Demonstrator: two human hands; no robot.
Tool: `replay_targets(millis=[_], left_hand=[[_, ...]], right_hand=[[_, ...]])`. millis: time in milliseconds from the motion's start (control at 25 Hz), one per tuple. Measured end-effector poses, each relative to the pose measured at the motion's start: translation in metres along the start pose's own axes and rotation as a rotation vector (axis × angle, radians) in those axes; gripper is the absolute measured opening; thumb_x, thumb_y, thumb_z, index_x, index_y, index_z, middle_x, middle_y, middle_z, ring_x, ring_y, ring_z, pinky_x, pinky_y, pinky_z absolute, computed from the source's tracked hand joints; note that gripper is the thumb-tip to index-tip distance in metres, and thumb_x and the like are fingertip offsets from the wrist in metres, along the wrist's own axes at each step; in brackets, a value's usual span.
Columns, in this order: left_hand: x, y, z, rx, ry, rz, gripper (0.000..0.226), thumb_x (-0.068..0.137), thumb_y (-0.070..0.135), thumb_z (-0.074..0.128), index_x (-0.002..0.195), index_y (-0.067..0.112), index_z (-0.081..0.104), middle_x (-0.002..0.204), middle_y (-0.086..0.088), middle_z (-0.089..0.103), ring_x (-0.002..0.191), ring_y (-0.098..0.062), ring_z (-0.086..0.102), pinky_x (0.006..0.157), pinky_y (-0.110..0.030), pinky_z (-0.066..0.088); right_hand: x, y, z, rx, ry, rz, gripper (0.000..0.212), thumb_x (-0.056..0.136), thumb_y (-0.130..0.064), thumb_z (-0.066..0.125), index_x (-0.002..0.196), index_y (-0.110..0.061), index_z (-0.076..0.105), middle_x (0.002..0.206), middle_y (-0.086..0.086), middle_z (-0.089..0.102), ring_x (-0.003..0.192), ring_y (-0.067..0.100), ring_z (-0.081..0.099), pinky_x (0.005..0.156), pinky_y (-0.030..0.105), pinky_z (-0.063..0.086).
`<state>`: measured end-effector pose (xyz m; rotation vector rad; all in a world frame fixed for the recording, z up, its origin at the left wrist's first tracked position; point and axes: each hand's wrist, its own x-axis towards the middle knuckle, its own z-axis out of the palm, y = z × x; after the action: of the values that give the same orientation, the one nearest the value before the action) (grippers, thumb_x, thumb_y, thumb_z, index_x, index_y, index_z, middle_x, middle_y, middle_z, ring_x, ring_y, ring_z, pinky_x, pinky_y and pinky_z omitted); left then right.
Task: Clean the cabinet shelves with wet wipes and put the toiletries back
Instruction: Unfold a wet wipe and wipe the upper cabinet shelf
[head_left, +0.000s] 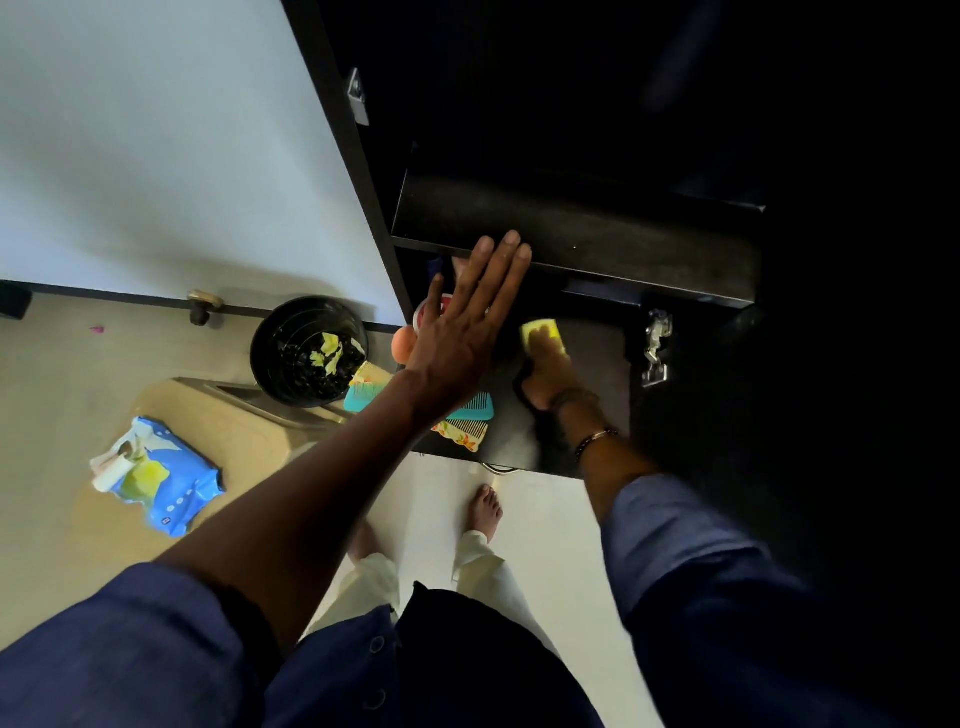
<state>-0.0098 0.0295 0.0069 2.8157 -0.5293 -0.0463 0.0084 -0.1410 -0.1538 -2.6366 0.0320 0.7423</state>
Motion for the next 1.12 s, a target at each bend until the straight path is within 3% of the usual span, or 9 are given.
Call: replay_targets(millis=[200, 360, 520, 680, 760, 840, 960, 1120], left_hand=[[0.0, -0.003, 0.002, -0.04, 0.001, 0.023, 0.114, 0.072, -0.009, 0.058, 0.146, 0.025, -0.022, 0.159, 0.0, -0.016, 0.145, -0.02, -0.018, 0.112, -0.06, 0.021], [-0.002, -0.005, 0.0, -0.027, 0.011, 0.034, 0.12, 0.069, -0.008, 0.064, 0.146, 0.024, -0.022, 0.158, 0.001, -0.016, 0.142, -0.018, -0.025, 0.11, -0.06, 0.024], [-0.002, -0.004, -0.001, -0.035, -0.003, 0.031, 0.119, 0.069, -0.008, 0.063, 0.146, 0.024, -0.023, 0.159, -0.001, -0.015, 0.143, -0.02, -0.022, 0.11, -0.061, 0.025], [-0.002, -0.006, -0.001, -0.032, 0.002, 0.035, 0.116, 0.071, -0.005, 0.064, 0.148, 0.023, -0.018, 0.159, -0.001, -0.013, 0.144, -0.021, -0.02, 0.11, -0.062, 0.024], [-0.002, -0.006, 0.0, -0.038, 0.008, 0.034, 0.115, 0.071, -0.006, 0.063, 0.148, 0.023, -0.017, 0.159, -0.002, -0.012, 0.144, -0.021, -0.019, 0.111, -0.062, 0.023], [-0.002, -0.006, 0.0, -0.048, -0.002, 0.038, 0.115, 0.071, -0.006, 0.061, 0.147, 0.024, -0.02, 0.159, -0.002, -0.012, 0.145, -0.023, -0.016, 0.112, -0.061, 0.021], [-0.002, -0.006, 0.0, -0.056, -0.017, 0.037, 0.114, 0.072, -0.005, 0.059, 0.145, 0.025, -0.023, 0.159, -0.002, -0.013, 0.145, -0.022, -0.018, 0.112, -0.06, 0.02], [-0.001, -0.004, 0.001, -0.057, 0.001, 0.022, 0.113, 0.073, -0.008, 0.059, 0.146, 0.024, -0.021, 0.159, -0.001, -0.015, 0.142, -0.019, -0.024, 0.111, -0.061, 0.022]], right_hand=[[-0.113, 0.018, 0.067, 0.07, 0.159, -0.052, 0.068, 0.081, 0.001, 0.039, 0.148, -0.005, 0.026, 0.156, 0.015, 0.022, 0.144, 0.033, 0.023, 0.118, 0.043, 0.022], [-0.138, 0.079, 0.053, 0.168, 0.202, 0.14, 0.068, 0.08, 0.008, 0.044, 0.145, 0.004, 0.023, 0.154, 0.018, 0.022, 0.142, 0.04, 0.025, 0.119, 0.044, 0.018], [-0.096, 0.049, 0.038, 0.22, 0.186, 0.197, 0.068, 0.09, -0.003, 0.049, 0.147, 0.004, 0.012, 0.157, 0.019, 0.008, 0.148, 0.032, 0.007, 0.12, 0.031, 0.001], [-0.121, -0.01, 0.082, 0.183, 0.138, 0.034, 0.066, 0.085, 0.003, 0.044, 0.147, 0.002, 0.02, 0.156, 0.02, 0.013, 0.146, 0.034, 0.015, 0.12, 0.034, 0.012], [-0.155, -0.006, 0.101, 0.122, 0.171, -0.042, 0.064, 0.081, -0.005, 0.032, 0.145, 0.001, 0.03, 0.154, 0.019, 0.025, 0.142, 0.034, 0.026, 0.115, 0.043, 0.027], [-0.171, 0.022, 0.099, 0.133, 0.226, -0.037, 0.06, 0.083, -0.006, 0.031, 0.143, -0.002, 0.036, 0.149, 0.016, 0.037, 0.136, 0.034, 0.039, 0.11, 0.044, 0.034], [-0.155, 0.066, 0.068, 0.199, 0.282, 0.212, 0.068, 0.082, 0.008, 0.045, 0.147, -0.002, 0.028, 0.152, 0.016, 0.033, 0.137, 0.037, 0.036, 0.117, 0.041, 0.026], [-0.111, 0.045, 0.047, 0.252, 0.275, 0.247, 0.061, 0.089, -0.004, 0.051, 0.143, 0.007, 0.027, 0.152, 0.022, 0.028, 0.142, 0.037, 0.027, 0.12, 0.039, 0.017]])
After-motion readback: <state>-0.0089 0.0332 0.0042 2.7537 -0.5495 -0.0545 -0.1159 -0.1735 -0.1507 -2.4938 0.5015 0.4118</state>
